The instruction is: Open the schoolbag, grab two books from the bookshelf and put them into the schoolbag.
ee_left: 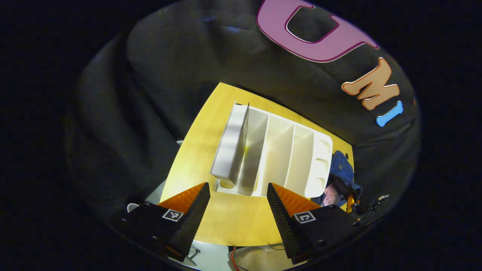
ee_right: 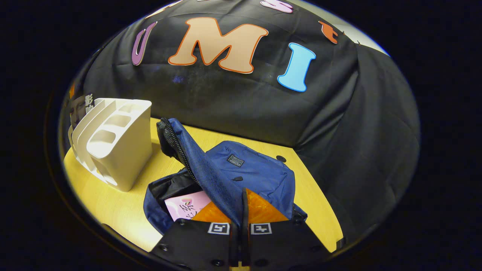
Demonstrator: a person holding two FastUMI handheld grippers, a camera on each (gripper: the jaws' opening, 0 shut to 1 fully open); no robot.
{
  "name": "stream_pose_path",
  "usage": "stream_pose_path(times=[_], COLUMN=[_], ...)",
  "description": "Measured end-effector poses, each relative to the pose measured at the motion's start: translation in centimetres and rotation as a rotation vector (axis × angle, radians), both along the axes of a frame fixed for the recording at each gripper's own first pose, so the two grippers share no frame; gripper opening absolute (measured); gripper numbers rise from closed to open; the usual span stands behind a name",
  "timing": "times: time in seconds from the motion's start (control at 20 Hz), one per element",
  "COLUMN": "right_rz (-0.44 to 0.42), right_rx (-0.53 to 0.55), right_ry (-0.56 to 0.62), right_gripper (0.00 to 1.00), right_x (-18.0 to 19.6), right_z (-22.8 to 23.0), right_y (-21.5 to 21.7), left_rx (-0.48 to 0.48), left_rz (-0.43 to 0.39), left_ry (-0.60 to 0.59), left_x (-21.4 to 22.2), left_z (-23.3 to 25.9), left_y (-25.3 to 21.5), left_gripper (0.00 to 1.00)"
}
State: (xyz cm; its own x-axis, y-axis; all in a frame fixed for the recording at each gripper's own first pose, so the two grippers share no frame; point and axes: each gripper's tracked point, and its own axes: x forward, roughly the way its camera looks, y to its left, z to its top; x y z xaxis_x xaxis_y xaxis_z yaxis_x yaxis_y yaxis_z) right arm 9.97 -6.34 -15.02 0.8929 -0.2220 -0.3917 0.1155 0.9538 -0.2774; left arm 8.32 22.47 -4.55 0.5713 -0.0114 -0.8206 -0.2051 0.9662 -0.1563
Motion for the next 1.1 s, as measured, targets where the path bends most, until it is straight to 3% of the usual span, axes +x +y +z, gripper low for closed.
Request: stream_pose_path(times=[0.2, 0.25, 0.55, 0.6, 0.65, 0.8, 1.05, 1.1], right_rz=[-0.025, -0.028, -0.022, -0.021, -0.021, -0.017, -0.007, -0.006], right_rx=[0.001, -0.001, -0.026, -0.026, -0.026, -0.026, -0.034, -0.033], right_ry=[-0.008, -0.006, 0.010, 0.010, 0.011, 0.010, 0.012, 0.012], right_gripper=[0.08, 0.08, 0.06, 0.06, 0.05, 0.06, 0.06, 0.06], right_x=[-0.1, -0.2, -0.3, -0.4, -0.5, -0.8, -1.0, -1.1], right_z=[0.6, 0.6, 0.3, 0.2, 0.2, 0.2, 0.2, 0.1], right_y=[0.2, 0.2, 0.8, 0.8, 0.9, 0.9, 1.2, 1.3], left_rx=[0.036, 0.035, 0.064, 0.070, 0.070, 0.053, 0.063, 0.082], left_rz=[-0.038, -0.047, -0.089, -0.092, -0.092, -0.101, -0.094, -0.077], left_ry=[0.047, 0.060, 0.158, 0.175, 0.196, 0.240, 0.302, 0.329], left_x=[2.6, 3.3, 6.1, 6.4, 6.5, 7.3, 8.0, 7.7], left_z=[-1.6, -2.2, -4.5, -4.8, -5.1, -6.1, -7.7, -8.1], left_y=[1.4, 1.1, 0.3, 0.1, 0.0, -1.3, -1.8, -1.3], left_gripper=[0.88, 0.92, 0.80, 0.83, 0.76, 0.70, 0.49, 0.51])
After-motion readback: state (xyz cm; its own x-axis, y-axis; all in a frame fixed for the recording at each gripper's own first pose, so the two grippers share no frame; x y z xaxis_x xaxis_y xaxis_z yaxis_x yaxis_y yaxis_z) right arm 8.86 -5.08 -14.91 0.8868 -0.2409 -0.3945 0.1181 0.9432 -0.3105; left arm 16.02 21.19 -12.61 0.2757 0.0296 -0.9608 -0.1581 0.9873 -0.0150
